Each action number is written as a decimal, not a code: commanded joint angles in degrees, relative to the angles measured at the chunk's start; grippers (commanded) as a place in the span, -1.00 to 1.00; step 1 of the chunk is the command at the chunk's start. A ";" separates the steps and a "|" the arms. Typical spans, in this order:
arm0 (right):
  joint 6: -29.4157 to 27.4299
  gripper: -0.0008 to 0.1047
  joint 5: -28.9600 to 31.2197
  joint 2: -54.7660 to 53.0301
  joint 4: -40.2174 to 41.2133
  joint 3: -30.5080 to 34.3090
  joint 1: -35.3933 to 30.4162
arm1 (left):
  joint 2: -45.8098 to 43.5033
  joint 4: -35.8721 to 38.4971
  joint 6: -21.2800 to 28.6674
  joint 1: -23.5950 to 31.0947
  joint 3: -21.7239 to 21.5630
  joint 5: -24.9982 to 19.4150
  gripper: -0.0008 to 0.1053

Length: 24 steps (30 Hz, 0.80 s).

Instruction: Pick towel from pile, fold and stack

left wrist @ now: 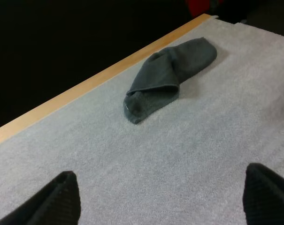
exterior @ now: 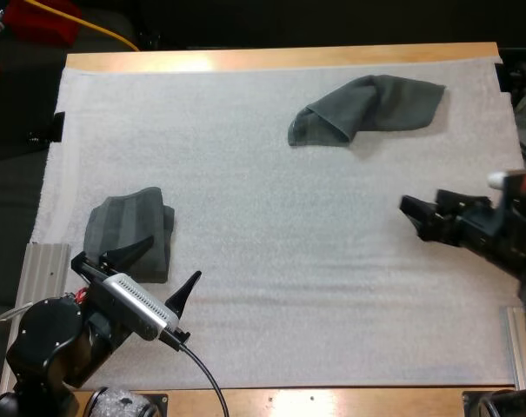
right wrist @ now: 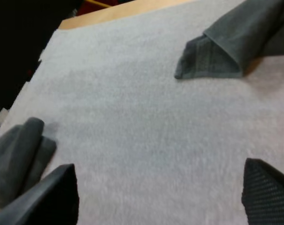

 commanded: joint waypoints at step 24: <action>15.98 0.34 7.75 31.72 -11.49 -16.00 3.68 | 0.14 -0.68 0.06 -0.23 -0.37 -0.61 0.33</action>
